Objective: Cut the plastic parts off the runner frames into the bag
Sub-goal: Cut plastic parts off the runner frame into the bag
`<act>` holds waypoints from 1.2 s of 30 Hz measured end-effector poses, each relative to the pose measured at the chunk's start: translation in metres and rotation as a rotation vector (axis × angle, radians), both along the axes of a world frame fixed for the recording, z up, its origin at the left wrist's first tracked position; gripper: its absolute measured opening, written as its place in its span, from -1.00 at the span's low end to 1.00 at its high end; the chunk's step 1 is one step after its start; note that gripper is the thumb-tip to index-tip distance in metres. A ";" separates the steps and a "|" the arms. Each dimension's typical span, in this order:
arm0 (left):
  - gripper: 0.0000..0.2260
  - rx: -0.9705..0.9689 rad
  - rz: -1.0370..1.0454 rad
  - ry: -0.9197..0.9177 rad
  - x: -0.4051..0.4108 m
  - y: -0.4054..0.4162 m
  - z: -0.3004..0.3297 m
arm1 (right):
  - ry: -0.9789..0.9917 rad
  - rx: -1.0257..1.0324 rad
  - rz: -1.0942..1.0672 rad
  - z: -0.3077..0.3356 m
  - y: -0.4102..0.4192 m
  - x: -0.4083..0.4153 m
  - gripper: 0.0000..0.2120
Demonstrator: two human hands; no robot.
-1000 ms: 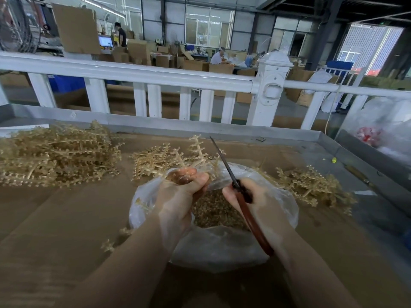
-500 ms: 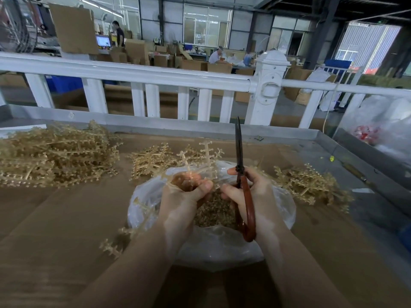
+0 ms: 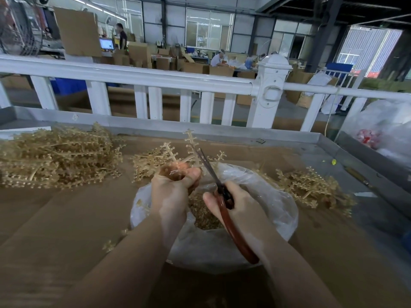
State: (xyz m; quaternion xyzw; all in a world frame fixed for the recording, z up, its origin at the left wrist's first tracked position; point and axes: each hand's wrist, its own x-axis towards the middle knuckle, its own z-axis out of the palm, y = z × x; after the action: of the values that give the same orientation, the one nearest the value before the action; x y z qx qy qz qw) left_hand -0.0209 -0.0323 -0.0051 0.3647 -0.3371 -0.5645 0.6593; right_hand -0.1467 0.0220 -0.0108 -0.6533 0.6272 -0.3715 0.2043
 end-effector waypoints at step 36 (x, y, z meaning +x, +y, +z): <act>-0.87 0.252 -0.125 0.017 0.000 0.007 0.003 | 0.288 -0.132 -0.011 -0.020 0.007 -0.005 -0.73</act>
State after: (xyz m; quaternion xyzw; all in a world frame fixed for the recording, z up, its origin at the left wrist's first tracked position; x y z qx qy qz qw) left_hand -0.0209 -0.0257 -0.0026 0.4180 -0.2803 -0.6454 0.5746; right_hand -0.1517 0.0285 -0.0305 -0.7085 0.6278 -0.3154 0.0668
